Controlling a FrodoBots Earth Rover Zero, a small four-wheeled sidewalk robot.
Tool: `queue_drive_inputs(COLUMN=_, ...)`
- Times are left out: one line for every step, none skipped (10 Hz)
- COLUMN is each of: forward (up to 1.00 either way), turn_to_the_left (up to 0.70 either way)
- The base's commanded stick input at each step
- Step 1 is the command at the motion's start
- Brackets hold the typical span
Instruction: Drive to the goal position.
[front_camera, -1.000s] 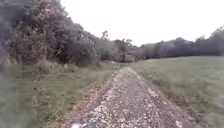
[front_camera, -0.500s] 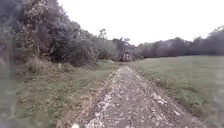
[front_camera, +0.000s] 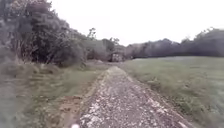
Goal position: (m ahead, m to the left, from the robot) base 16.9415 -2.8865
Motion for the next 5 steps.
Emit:
queue_drive_inputs(forward=0.7, turn_to_the_left=0.0)
queue_drive_inputs(forward=0.7, turn_to_the_left=0.0)
queue_drive_inputs(forward=0.7, turn_to_the_left=0.0)
queue_drive_inputs(forward=0.7, turn_to_the_left=0.0)
queue_drive_inputs(forward=0.7, turn_to_the_left=0.0)
